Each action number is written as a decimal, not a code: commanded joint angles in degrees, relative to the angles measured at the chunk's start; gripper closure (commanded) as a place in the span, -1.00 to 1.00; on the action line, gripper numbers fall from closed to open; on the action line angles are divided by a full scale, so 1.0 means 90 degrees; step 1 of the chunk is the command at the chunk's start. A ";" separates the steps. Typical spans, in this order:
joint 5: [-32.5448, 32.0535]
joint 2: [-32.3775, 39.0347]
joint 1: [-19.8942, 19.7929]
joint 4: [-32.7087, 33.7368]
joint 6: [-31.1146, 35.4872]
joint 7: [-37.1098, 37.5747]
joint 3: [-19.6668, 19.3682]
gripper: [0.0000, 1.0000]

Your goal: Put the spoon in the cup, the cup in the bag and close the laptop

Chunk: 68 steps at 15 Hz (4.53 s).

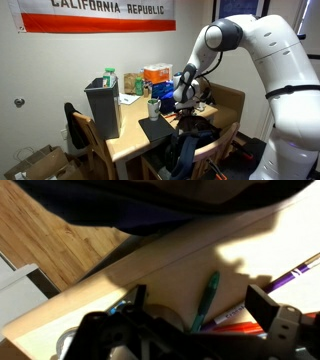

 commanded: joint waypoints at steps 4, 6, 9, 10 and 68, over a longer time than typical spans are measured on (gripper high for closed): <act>-0.0045 0.0790 0.0443 0.0333 0.0355 0.0266 -0.0540 -1.00; 0.0023 0.0899 0.0504 0.0456 0.0376 0.0235 -0.0617 -1.00; 0.0085 0.0950 0.0552 0.0674 0.0334 0.0218 -0.0673 -1.00; 0.0098 0.0951 0.0567 0.0740 0.0336 0.0223 -0.0684 -1.00; 0.0346 -0.1055 -0.1569 0.3195 -0.7474 -0.2705 0.1032 0.83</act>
